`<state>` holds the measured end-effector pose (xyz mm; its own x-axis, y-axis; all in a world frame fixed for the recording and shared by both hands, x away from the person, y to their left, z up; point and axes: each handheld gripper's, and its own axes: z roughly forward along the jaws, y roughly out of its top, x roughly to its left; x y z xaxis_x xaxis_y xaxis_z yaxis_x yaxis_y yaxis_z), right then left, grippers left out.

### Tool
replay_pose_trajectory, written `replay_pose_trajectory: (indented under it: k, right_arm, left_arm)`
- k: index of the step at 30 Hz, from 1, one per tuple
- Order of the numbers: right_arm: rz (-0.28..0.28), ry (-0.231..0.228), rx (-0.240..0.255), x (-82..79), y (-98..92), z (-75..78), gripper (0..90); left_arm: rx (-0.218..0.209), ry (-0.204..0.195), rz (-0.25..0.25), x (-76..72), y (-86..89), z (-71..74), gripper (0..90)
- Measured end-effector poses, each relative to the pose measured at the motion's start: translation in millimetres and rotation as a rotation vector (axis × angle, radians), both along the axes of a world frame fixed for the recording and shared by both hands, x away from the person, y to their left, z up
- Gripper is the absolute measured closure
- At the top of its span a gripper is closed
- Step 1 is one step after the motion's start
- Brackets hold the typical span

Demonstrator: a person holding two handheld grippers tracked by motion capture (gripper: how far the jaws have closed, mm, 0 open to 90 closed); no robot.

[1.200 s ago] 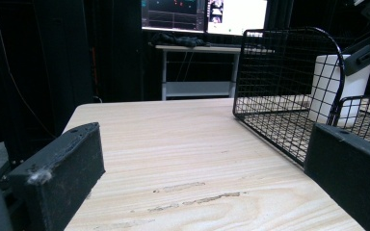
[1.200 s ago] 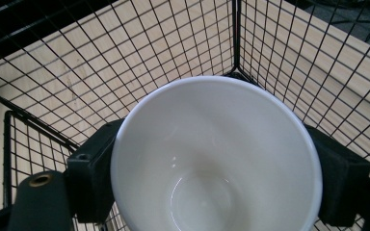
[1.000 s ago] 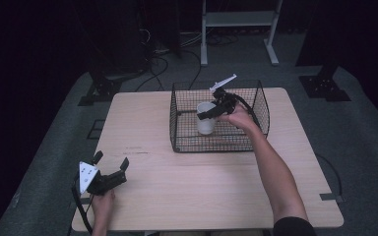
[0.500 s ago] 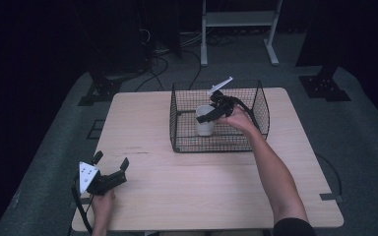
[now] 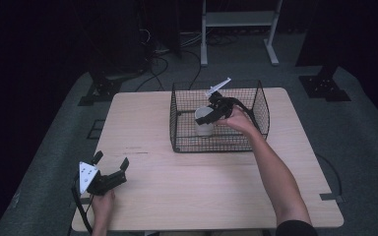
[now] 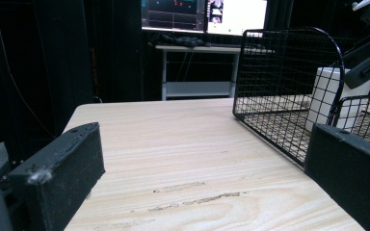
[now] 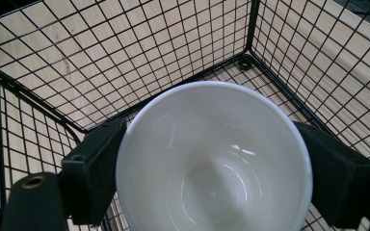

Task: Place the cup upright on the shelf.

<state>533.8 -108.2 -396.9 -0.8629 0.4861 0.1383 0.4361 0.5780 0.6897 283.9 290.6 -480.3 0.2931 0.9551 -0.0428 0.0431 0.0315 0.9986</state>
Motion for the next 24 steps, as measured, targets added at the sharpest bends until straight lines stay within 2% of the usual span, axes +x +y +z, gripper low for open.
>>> replay_pose_trajectory:
  k: [10, 17, 18, 22, 24]
  right_arm:
    - [-0.009, -0.018, 0.007, -2.6, 1.1, 4.5, 12.4]
    - [-0.017, -0.031, 0.060, -2.8, -3.5, 12.3, 12.0]
    - [-0.024, -0.036, 0.081, -3.2, -6.6, 16.0, 12.0]
    - [-0.031, -0.047, 0.093, -4.2, -10.2, 20.8, 10.9]
    - [-0.037, -0.053, 0.115, -5.2, -14.1, 25.7, 10.7]
  left_arm:
    - [0.001, -0.001, 0.000, 0.2, -0.3, 0.0, 0.0]
    - [0.000, 0.000, 0.001, 0.5, -0.2, -0.1, 0.0]
    - [0.001, 0.001, 0.002, 0.4, -0.3, -0.1, 0.0]
    - [0.002, 0.001, 0.002, 0.3, -0.4, 0.0, 0.0]
    - [0.001, 0.000, 0.002, 0.4, -0.3, -0.1, 0.0]
